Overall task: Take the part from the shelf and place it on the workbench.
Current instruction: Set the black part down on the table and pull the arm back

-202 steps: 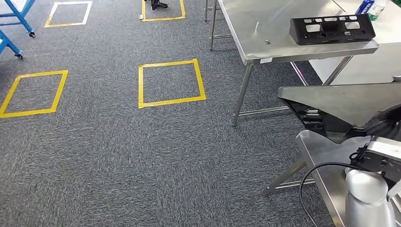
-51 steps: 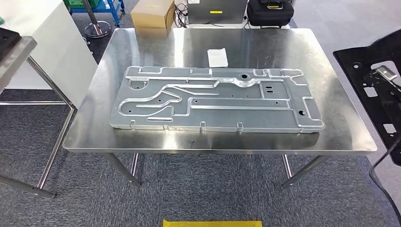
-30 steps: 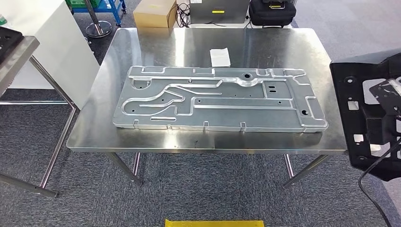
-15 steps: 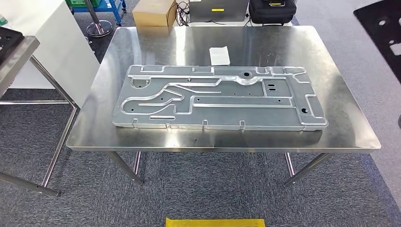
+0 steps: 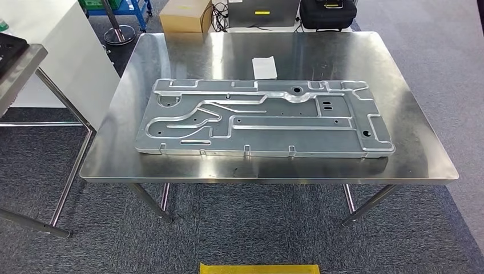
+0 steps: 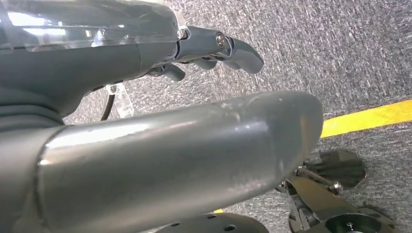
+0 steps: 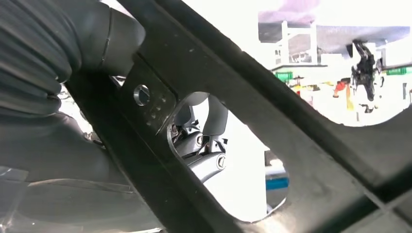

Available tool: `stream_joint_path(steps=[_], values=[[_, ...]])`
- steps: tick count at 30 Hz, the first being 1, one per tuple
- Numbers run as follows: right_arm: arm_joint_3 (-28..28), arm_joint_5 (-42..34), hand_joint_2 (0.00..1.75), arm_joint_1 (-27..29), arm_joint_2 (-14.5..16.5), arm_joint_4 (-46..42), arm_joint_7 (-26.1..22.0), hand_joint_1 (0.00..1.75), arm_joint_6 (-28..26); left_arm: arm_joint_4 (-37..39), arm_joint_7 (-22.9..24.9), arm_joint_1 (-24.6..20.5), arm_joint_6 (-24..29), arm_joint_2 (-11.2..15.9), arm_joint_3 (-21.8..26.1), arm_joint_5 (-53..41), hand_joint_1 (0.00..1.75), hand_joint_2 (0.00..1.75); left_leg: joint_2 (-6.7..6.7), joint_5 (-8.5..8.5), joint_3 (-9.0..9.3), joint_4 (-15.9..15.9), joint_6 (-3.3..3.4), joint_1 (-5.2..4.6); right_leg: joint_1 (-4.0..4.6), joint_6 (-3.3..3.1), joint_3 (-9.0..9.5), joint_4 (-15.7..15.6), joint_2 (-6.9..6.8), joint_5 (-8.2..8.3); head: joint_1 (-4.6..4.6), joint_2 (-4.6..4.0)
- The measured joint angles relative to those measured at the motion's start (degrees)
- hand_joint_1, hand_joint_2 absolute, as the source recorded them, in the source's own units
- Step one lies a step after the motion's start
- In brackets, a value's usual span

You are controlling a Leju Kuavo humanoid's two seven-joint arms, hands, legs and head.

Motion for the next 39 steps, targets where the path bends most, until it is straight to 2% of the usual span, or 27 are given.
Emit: stream_joint_path(steps=[6, 9, 11, 13, 14, 15, 17, 18, 19, 20, 22, 23, 24, 25, 27, 28, 29, 30, 31, 33, 34, 35, 36, 37, 38, 39], values=[[0.6, -1.0, 1.75, 1.2, -1.0, 1.1, -1.0, 1.75, -0.3, 0.0, -1.7, 0.1, -0.3, 0.0, 0.8, 0.4, 0.00, 0.00, 0.00, 0.00, 0.02, 0.0, 0.01, -0.01, 0.01, 0.00, 0.04, 0.0, 0.01, 0.00, 0.02, 0.01], [0.6, -1.5, 1.75, 2.6, -1.9, 0.9, -1.3, 1.75, -0.3, 0.0, -0.5, 0.3, -0.5, 0.0, 1.4, 0.8, 0.00, 0.00, 0.03, -0.07, -0.02, 0.1, 0.09, -0.06, -0.15, 0.09, 0.05, -0.1, 0.05, 0.07, 0.02, 0.01], [0.7, -1.4, 1.75, 3.2, -2.2, 0.5, -1.2, 1.75, -0.2, 0.0, 0.1, 0.5, -1.0, 0.0, 2.0, 1.1, 0.00, 0.00, 0.17, -0.25, 0.14, -0.5, 0.85, -0.19, -0.22, 0.46, 0.15, 0.3, 0.18, 0.91, -0.05, 0.01], [0.9, -1.3, 1.75, 3.6, -2.6, -0.3, -0.9, 1.75, 0.2, 0.0, 0.4, 0.6, -1.3, -0.1, 2.4, 1.2, 0.00, 0.00, 0.35, -0.09, 1.66, -2.4, 1.82, 0.11, -0.18, 0.99, -0.04, 1.3, 0.14, 1.60, -0.03, 0.00], [1.1, -1.4, 1.75, 3.7, -2.8, -0.9, -0.8, 1.75, 0.4, 0.0, 0.6, 0.7, -1.3, -0.1, 2.5, 1.1, 0.00, 0.00, 0.47, 0.06, 2.60, -3.2, 2.05, 0.39, -0.20, 1.25, -0.57, 2.4, 0.07, 1.18, 0.01, 0.00], [1.2, -1.6, 1.75, 3.8, -2.9, -1.5, -0.7, 1.75, 0.7, 0.0, 0.7, 0.8, -1.3, -0.2, 2.7, 1.1, 0.00, 0.00, 0.61, 0.16, 3.35, -3.7, 2.05, 0.66, -0.31, 1.48, -1.51, 4.1, 0.01, -0.06, 0.05, 0.00], [1.4, -2.4, 1.75, 4.7, -3.2, -3.0, -0.4, 1.75, 1.0, 0.0, 1.0, 0.9, -1.3, -0.3, 3.1, 1.1, 0.00, 0.00, 0.90, -0.07, 3.99, -3.9, 1.64, 1.22, -0.73, 2.21, -4.62, 9.5, -0.04, -2.94, 0.05, 0.00], [1.4, -2.9, 1.75, 5.7, -3.4, -3.8, -0.1, 1.75, 1.1, 0.0, 1.1, 1.0, -1.3, -0.4, 3.4, 1.1, 0.00, 0.00, 0.99, -0.32, 4.28, -3.9, 1.26, 1.63, -1.12, 2.69, -6.08, 11.8, -0.09, -3.67, 0.05, 0.00], [1.5, -3.5, 1.75, 7.0, -3.8, -4.7, 0.2, 1.75, 1.2, 0.0, 1.2, 1.1, -1.3, -0.4, 3.6, 1.1, 0.00, 0.00, 1.04, -0.66, 4.66, -3.8, 0.75, 2.13, -1.63, 3.26, -6.87, 12.6, -0.18, -3.43, 0.06, 0.01], [1.5, -4.1, 1.75, 8.3, -4.2, -5.7, 0.4, 1.75, 1.3, 0.0, 1.2, 1.1, -1.3, -0.5, 3.8, 1.0, 0.00, 0.00, 1.08, -1.11, 5.10, -3.6, 0.09, 2.72, -2.23, 4.00, -6.66, 11.4, -0.34, -2.09, 0.05, 0.01], [1.5, -5.1, 1.75, 10.8, -5.3, -7.6, 0.9, 1.75, 1.4, 0.0, 1.3, 1.3, -1.2, -0.7, 4.2, 0.9, 0.00, 0.00, 1.10, -2.51, 5.90, -2.8, -1.62, 3.89, -3.56, 6.09, -3.98, 4.8, -0.79, 1.87, 0.09, 0.01], [1.4, -5.5, 1.75, 11.8, -5.8, -8.4, 1.1, 1.75, 1.4, 0.0, 1.3, 1.2, -1.1, -0.5, 4.5, 0.9, 0.00, 0.00, 1.14, -3.30, 6.11, -2.2, -2.54, 4.24, -3.83, 6.71, -2.86, 1.9, -0.87, 2.59, 0.21, 0.01], [1.4, -5.8, 1.75, 12.6, -6.3, -9.1, 1.2, 1.75, 1.5, 0.0, 1.3, 1.1, -1.1, -0.5, 4.7, 0.9, 0.00, 0.00, 1.17, -3.99, 6.10, -1.8, -3.29, 4.33, -3.87, 6.48, -2.25, 0.3, -0.82, 2.50, 0.33, 0.01], [1.3, -5.9, 1.75, 13.4, -6.8, -9.6, 1.3, 1.75, 1.5, 0.0, 1.3, 1.1, -1.1, -0.4, 4.9, 0.8, 0.00, 0.00, 1.23, -4.53, 6.07, -1.6, -3.83, 4.27, -3.69, 5.63, -2.35, 0.2, -0.55, 1.77, 0.30, 0.02], [1.1, -6.1, 1.75, 14.9, -7.4, -10.4, 1.3, 1.75, 1.6, 0.0, 1.4, 1.1, -1.1, -0.5, 5.1, 0.7, 0.00, 0.00, 1.25, -4.99, 6.15, -1.5, -4.51, 4.21, -3.56, 3.17, -2.56, 1.1, -0.13, 0.81, 0.11, 0.01], [1.1, -6.1, 1.75, 15.6, -7.8, -10.9, 1.3, 1.75, 1.6, 0.0, 1.4, 1.1, -1.1, -0.5, 5.2, 0.6, 0.00, 0.00, 1.22, -4.69, 5.83, -0.4, -4.73, 4.26, -3.55, 2.52, -2.49, 1.4, 0.10, 0.49, -0.20, 0.01], [1.0, -6.1, 1.75, 16.0, -8.0, -11.3, 1.4, 1.75, 1.5, 0.0, 1.4, 1.1, -1.1, -0.5, 5.2, 0.6, 0.00, 0.00, 1.18, -4.12, 4.65, 1.8, -4.81, 4.29, -3.46, 2.06, -2.21, 1.7, 0.23, -0.04, -0.42, 0.01], [1.0, -6.1, 1.75, 16.2, -8.2, -11.8, 1.4, 1.75, 1.5, 0.0, 1.4, 1.1, -1.1, -0.5, 5.3, 0.6, 0.00, 0.00, 1.15, -3.69, 2.57, 5.2, -4.74, 4.25, -3.25, 1.69, -1.73, 1.8, 0.42, -0.53, -0.65, 0.01], [0.9, -6.1, 1.75, 16.3, -8.3, -12.2, 1.4, 1.75, 1.5, 0.0, 1.3, 1.0, -1.1, -0.5, 5.4, 0.6, 0.00, 0.00, 1.14, -3.91, -0.24, 9.4, -4.40, 4.06, -2.90, 1.39, -1.01, 1.5, 0.51, -1.02, -0.87, 0.01], [0.9, -6.2, 1.75, 16.9, -8.5, -12.6, 1.4, 1.75, 1.5, 0.0, 1.3, 1.0, -1.0, -0.5, 5.5, 0.5, 0.00, 0.00, 1.13, -6.96, -5.81, 16.2, -3.32, 3.29, -1.96, 0.80, 1.21, 0.8, 0.64, -2.07, -1.00, 0.02], [0.9, -6.3, 1.75, 17.4, -8.5, -12.8, 1.4, 1.75, 1.5, 0.0, 1.4, 1.1, -1.0, -0.5, 5.6, 0.4, 0.00, 0.00, 1.10, -8.93, -7.80, 17.6, -2.53, 2.62, -1.30, 0.45, 2.54, 0.4, 0.70, -2.63, -1.05, 0.02], [0.8, -6.4, 1.75, 17.8, -8.6, -13.0, 1.4, 1.75, 1.5, 0.0, 1.4, 1.2, -1.0, -0.6, 5.6, 0.3, 0.00, 0.00, 1.04, -10.21, -8.98, 17.2, -1.46, 1.78, -0.55, 0.09, 3.89, 0.1, 0.80, -3.23, -1.08, 0.01], [0.6, -6.4, 1.75, 18.1, -8.7, -13.2, 1.4, 1.75, 1.5, 0.0, 1.4, 1.2, -0.9, -0.6, 5.7, 0.2, 0.00, 0.00, 0.89, -10.02, -9.46, 15.3, 0.05, 0.73, 0.30, -0.30, 5.21, -0.1, 0.90, -3.91, -1.12, 0.01], [0.5, -6.4, 1.75, 18.3, -8.8, -13.3, 1.4, 1.75, 1.5, 0.0, 1.4, 1.3, -0.8, -0.6, 5.8, 0.1, 0.00, 0.00, 0.30, -7.77, -9.49, 12.1, 2.17, -0.51, 1.12, -0.74, 6.45, -0.4, 0.99, -4.62, -1.14, 0.00], [0.3, -6.5, 1.75, 18.6, -8.9, -13.3, 1.4, 1.75, 1.5, 0.0, 1.5, 1.3, -0.7, -0.4, 5.9, 0.0, 0.00, 0.00, -0.84, -3.23, -8.96, 8.6, 4.76, -1.31, 1.59, -1.22, 7.44, -0.6, 0.98, -5.37, -0.79, 0.00], [0.2, -6.5, 1.75, 18.8, -9.1, -13.2, 1.3, 1.75, 1.5, 0.0, 1.4, 1.4, -0.5, -0.2, 6.1, 0.0, 0.00, 0.00, -2.08, 1.40, -8.22, 5.3, 6.80, -2.03, 2.02, -1.48, 8.31, -0.7, 1.14, -6.09, -0.17, 0.01]])
